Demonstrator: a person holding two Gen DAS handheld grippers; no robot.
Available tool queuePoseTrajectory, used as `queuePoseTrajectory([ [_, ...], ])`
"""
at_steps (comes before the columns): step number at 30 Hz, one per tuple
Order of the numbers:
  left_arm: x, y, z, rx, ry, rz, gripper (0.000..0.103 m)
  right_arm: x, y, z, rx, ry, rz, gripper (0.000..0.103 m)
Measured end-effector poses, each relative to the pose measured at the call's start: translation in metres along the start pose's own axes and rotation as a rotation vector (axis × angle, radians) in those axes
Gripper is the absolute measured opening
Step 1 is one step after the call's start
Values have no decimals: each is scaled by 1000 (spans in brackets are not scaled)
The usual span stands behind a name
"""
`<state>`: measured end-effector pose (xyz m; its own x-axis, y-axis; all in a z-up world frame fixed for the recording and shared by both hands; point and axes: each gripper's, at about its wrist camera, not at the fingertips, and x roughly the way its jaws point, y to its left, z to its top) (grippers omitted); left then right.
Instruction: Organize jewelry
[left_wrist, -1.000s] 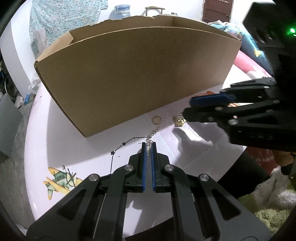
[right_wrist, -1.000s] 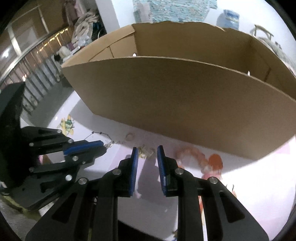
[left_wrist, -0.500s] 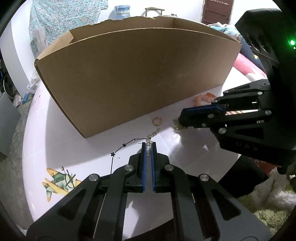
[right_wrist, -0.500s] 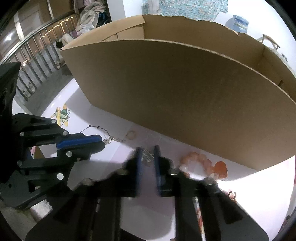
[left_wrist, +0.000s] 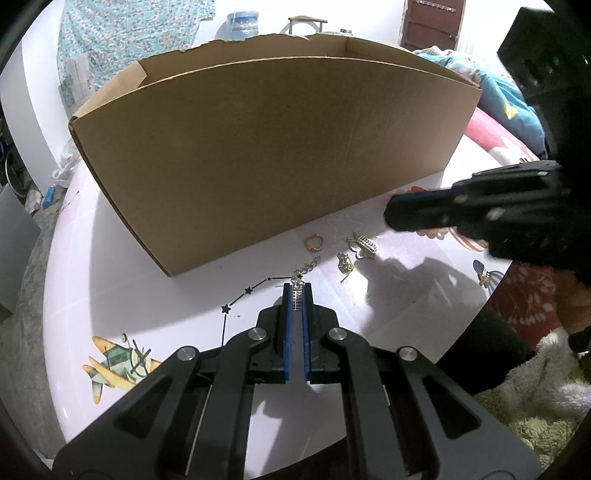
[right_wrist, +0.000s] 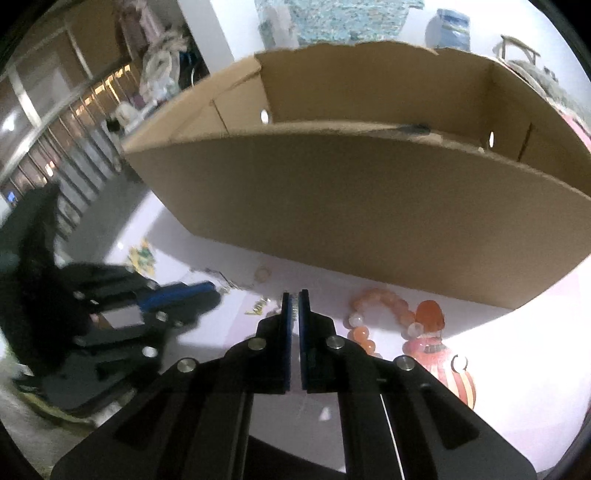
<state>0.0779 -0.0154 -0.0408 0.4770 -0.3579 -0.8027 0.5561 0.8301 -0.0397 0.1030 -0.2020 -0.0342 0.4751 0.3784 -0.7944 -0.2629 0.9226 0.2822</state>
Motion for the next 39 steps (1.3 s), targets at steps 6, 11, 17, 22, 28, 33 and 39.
queuePoseTrajectory([
  [6, 3, -2, 2, 0, -3, 3, 4, -1, -2, 0, 6, 8, -2, 5],
  [11, 3, -2, 4, 1, -3, 5, 4, 13, 7, 1, -64, 47, -48, 21],
  [17, 2, -2, 5, 1, -3, 5, 4, 26, 15, 1, -133, 70, -90, 21],
  [22, 2, -2, 5, 1, -3, 4, 4, 29, 18, -1, -168, 76, -113, 17],
  [28, 3, -2, 4, 0, -3, 4, 4, 28, 22, -1, -196, 84, -118, 6],
  [33, 2, -2, 3, -2, -5, 2, 4, 27, 15, -1, -143, 77, -85, 5],
  [39, 2, -4, 2, -3, -11, -2, 4, 16, 3, -4, -83, 39, -55, 5],
])
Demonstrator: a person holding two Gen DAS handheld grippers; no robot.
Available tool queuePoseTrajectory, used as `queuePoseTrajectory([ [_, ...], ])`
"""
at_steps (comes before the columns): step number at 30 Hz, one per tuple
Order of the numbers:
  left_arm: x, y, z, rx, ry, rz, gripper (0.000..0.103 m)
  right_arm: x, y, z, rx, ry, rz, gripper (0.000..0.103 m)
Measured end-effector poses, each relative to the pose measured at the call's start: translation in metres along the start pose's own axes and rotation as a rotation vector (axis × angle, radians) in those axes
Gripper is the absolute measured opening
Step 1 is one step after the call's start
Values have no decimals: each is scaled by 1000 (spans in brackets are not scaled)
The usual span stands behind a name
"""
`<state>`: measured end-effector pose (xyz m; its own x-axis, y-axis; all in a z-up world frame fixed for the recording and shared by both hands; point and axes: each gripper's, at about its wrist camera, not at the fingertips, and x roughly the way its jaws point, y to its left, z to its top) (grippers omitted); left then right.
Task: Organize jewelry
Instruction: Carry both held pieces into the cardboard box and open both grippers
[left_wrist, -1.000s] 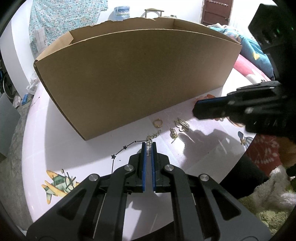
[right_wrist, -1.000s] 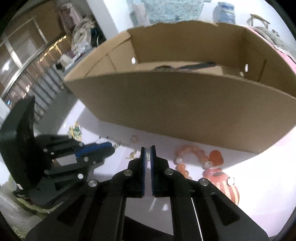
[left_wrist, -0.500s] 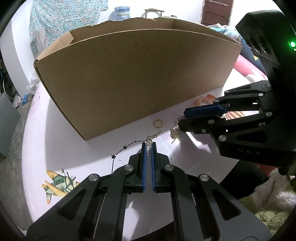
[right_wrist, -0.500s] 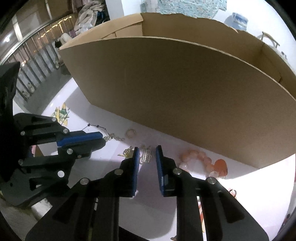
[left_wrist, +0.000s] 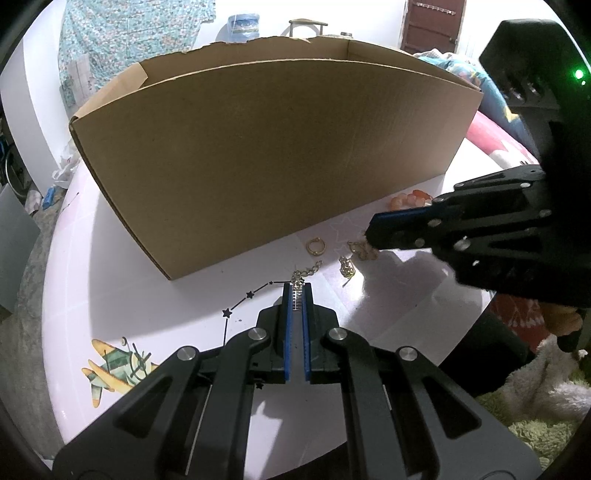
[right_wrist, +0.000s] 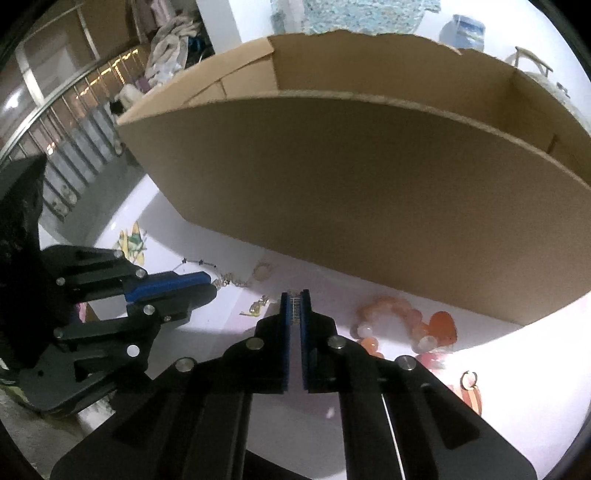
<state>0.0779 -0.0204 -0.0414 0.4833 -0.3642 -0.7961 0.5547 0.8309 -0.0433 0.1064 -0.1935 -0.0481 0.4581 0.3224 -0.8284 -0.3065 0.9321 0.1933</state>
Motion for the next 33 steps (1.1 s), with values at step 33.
queuePoseTrajectory([
  [33, -118, 15, 95, 4, -291, -100, 4, -116, -17, 91, 6, -298, 115, 5],
])
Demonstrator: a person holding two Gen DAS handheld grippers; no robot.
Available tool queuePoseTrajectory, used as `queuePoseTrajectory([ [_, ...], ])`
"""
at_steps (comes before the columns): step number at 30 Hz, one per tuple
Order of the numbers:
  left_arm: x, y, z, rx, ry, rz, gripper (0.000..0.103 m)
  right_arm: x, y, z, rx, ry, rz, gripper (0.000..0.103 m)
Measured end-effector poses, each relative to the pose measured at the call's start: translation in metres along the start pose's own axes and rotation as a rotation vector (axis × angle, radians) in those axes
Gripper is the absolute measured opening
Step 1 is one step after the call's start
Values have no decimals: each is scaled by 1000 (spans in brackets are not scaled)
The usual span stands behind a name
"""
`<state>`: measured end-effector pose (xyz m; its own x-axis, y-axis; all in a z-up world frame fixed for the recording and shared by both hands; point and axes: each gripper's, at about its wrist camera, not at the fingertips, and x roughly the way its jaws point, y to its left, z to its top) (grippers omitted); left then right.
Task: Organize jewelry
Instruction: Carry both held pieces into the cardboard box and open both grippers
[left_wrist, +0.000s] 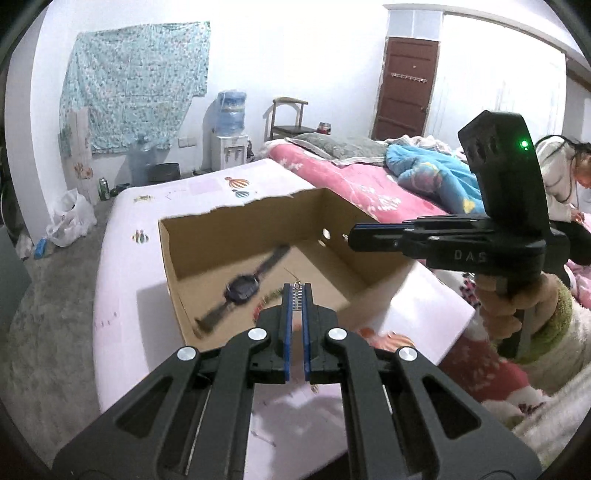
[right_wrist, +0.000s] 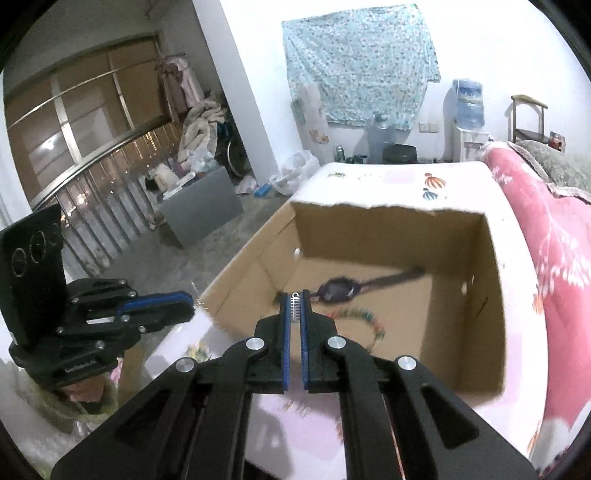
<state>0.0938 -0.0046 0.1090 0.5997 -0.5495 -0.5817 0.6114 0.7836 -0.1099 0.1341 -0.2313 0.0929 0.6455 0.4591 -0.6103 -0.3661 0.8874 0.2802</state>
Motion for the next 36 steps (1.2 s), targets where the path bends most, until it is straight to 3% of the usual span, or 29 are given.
queuePoseTrajectory([
  [7, 87, 50, 19, -138, 240, -15, 4, 77, -50, 41, 68, 271, -103, 5],
  [12, 114, 66, 18, -184, 316, -10, 4, 112, -68, 43, 67, 353, -171, 5],
  [26, 120, 69, 14, -205, 349, 19, 5, 106, -89, 45, 106, 313, -200, 7],
  [32, 110, 67, 16, -207, 317, 27, 6, 84, -88, 47, 107, 257, -209, 25],
  [36, 92, 64, 19, -199, 263, 41, 20, 64, -85, 47, 115, 209, -201, 36],
])
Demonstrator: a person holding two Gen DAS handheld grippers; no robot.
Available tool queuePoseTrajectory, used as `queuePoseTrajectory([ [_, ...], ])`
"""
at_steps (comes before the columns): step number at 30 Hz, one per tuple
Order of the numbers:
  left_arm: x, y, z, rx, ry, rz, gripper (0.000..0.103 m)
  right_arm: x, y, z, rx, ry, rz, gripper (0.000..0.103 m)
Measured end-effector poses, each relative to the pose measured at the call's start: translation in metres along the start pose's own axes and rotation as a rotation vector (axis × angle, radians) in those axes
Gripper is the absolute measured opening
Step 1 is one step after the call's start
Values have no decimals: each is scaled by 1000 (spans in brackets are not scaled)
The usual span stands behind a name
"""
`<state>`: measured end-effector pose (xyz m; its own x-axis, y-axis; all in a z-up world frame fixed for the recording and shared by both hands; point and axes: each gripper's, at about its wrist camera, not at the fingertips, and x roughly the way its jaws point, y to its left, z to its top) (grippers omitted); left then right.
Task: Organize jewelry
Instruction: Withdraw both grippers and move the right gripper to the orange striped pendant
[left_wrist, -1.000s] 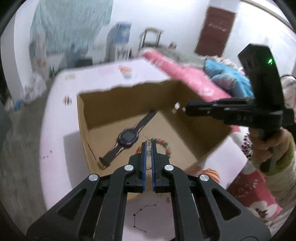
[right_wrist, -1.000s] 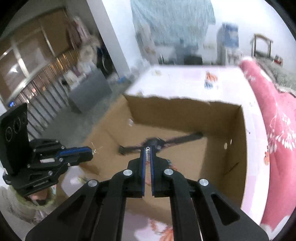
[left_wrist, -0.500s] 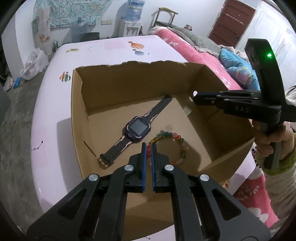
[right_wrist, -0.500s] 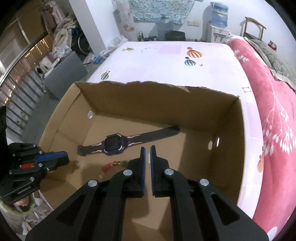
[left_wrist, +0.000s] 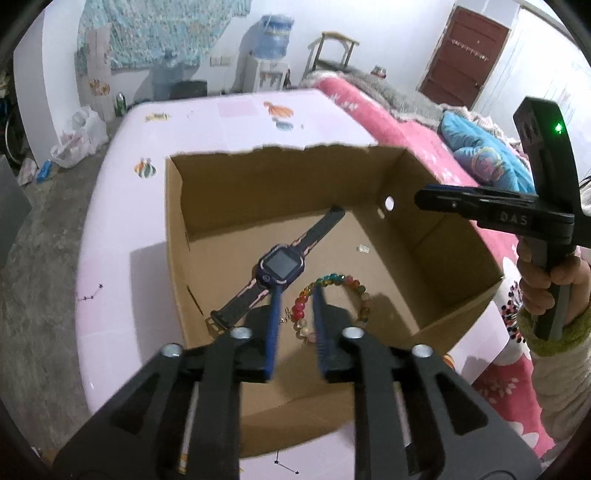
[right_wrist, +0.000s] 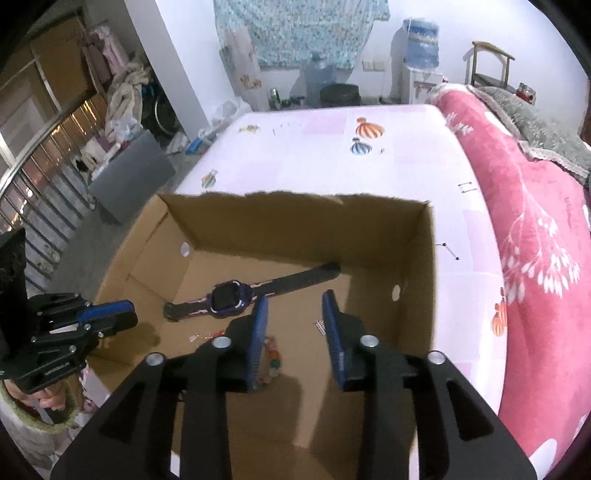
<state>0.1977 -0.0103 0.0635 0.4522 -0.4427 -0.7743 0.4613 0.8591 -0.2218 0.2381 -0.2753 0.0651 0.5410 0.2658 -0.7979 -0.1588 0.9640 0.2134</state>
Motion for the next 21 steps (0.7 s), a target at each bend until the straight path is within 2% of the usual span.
queuePoseTrajectory([
  [2, -12, -3, -3, 10, -29, 10, 24, -13, -1, -3, 8, -30, 5, 39],
  [4, -26, -5, -8, 19, -56, 26, 34, -31, -1, -9, 19, -66, 18, 46],
  [8, -56, -11, -24, 38, -106, 61, 58, -68, 3, -26, 17, -150, 47, 51],
  [12, -82, -12, -48, 29, -140, 68, 75, -105, 10, -56, 5, -226, 73, 64],
  [17, -98, -14, -87, 13, -147, 92, 84, -124, 25, -99, -12, -248, 107, 73],
  [21, -84, -16, -113, -5, -96, 104, 85, -111, 40, -136, -31, -193, 97, 80],
])
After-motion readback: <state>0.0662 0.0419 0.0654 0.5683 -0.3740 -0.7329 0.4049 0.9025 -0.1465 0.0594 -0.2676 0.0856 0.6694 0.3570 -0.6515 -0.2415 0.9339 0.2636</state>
